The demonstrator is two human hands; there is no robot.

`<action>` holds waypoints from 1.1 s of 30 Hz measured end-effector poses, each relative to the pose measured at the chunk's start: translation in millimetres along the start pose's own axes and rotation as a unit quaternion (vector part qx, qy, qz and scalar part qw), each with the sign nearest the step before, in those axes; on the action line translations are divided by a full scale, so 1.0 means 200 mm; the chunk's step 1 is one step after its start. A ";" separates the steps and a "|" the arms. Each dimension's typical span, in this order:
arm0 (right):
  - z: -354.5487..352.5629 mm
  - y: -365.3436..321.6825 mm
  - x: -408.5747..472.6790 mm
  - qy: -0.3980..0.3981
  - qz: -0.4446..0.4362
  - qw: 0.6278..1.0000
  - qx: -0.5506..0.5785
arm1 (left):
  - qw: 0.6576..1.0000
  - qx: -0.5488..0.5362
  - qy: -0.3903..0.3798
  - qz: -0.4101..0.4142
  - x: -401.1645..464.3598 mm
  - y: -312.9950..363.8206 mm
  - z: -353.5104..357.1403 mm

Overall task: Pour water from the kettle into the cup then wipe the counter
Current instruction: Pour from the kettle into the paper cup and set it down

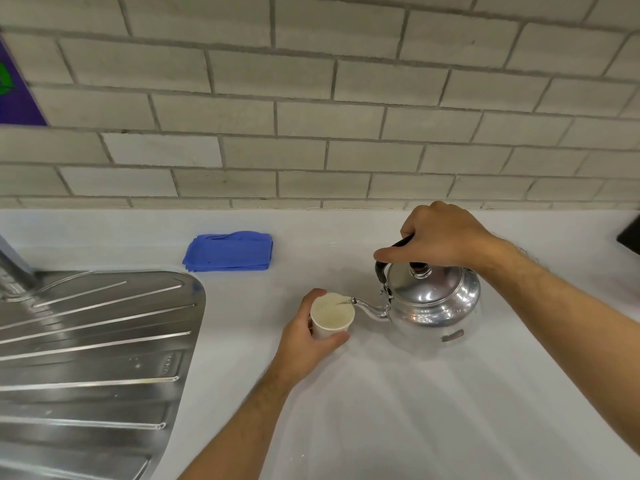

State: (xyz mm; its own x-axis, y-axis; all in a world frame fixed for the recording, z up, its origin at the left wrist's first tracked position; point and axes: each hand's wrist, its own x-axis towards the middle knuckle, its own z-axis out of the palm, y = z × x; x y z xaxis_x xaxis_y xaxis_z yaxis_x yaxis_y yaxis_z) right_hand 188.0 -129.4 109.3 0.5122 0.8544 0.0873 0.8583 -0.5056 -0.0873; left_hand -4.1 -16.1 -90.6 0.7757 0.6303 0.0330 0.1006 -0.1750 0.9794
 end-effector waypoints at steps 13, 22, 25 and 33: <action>-0.03 -0.01 0.00 -0.009 -0.014 0.999 -0.031 | 1.000 0.007 -0.001 0.001 0.01 -0.01 0.00; -0.04 -0.01 0.00 -0.009 -0.014 0.999 -0.042 | 1.000 0.009 -0.002 0.005 0.01 -0.01 -0.01; -0.05 -0.01 0.00 -0.010 -0.017 0.999 -0.047 | 1.000 0.009 -0.002 0.006 0.01 -0.01 -0.01; -0.06 -0.01 0.00 -0.015 -0.016 0.998 -0.055 | 1.000 0.009 0.000 0.002 0.01 -0.01 0.00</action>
State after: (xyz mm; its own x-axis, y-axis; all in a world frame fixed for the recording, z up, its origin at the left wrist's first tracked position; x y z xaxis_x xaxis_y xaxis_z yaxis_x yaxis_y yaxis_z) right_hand 186.9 -128.8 121.0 0.4848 0.8726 0.0593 0.8732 -0.4868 0.0249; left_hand -3.5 -14.0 -92.6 0.7755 0.6302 0.0372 0.1089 -0.1916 0.9754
